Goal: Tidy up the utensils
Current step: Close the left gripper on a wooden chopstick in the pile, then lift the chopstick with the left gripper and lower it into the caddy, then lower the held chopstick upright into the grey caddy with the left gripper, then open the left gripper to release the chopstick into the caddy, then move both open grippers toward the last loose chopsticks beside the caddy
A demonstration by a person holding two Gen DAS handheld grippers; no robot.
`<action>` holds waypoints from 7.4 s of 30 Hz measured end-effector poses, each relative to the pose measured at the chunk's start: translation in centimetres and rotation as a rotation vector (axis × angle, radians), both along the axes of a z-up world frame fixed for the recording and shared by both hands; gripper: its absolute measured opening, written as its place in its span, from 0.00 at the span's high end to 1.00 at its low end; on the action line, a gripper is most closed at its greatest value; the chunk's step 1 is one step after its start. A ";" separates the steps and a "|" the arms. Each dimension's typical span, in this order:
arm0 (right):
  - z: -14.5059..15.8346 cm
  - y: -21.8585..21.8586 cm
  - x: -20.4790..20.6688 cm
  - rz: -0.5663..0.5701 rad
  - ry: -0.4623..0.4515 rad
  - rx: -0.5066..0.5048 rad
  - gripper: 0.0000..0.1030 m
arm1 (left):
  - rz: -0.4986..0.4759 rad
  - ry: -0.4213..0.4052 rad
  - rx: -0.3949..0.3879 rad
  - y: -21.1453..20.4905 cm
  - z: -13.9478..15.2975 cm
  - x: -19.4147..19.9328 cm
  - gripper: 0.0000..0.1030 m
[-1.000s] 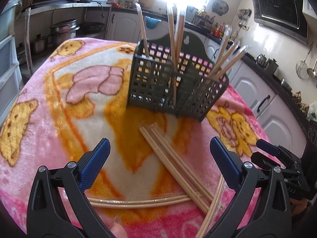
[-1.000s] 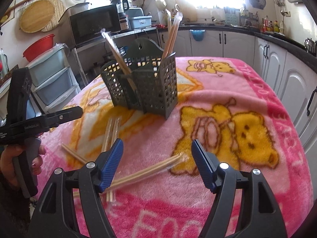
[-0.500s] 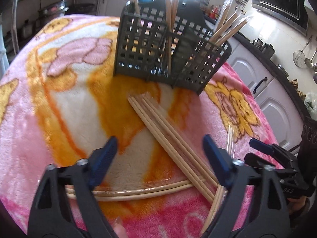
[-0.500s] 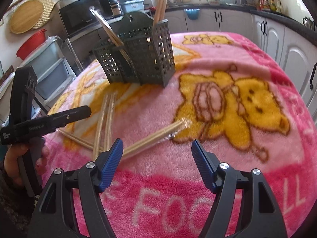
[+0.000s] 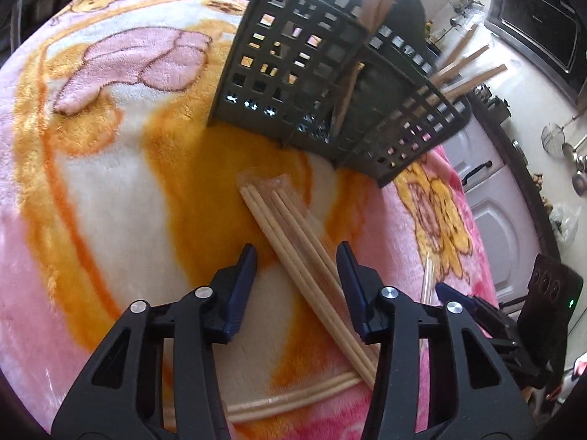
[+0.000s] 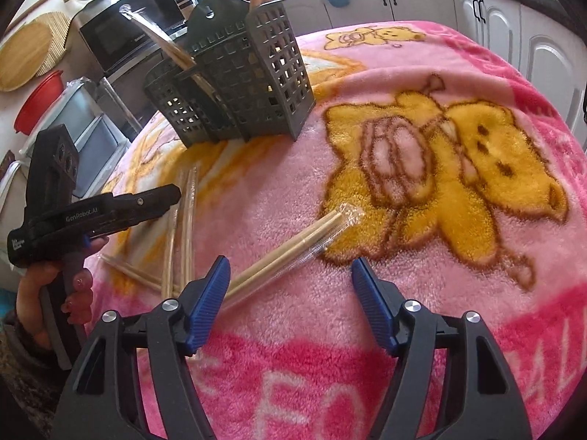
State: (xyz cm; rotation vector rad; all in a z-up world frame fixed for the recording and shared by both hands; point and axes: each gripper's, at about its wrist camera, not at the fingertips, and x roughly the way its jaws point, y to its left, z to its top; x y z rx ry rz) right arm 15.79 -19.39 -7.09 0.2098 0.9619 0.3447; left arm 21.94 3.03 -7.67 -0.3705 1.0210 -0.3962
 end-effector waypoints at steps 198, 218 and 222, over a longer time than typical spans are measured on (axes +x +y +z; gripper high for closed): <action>13.6 2.2 6.5 -0.025 -0.618 0.006 0.55 | 0.265 -0.482 0.084 6.5 15.4 1.5 0.10; 11.4 5.0 2.7 0.118 -0.548 -0.018 0.50 | 0.252 -0.431 0.115 6.8 11.9 -4.1 0.10; 10.8 5.4 2.0 0.148 -0.529 -0.024 0.50 | 0.265 -0.414 0.110 7.2 11.1 -4.9 0.10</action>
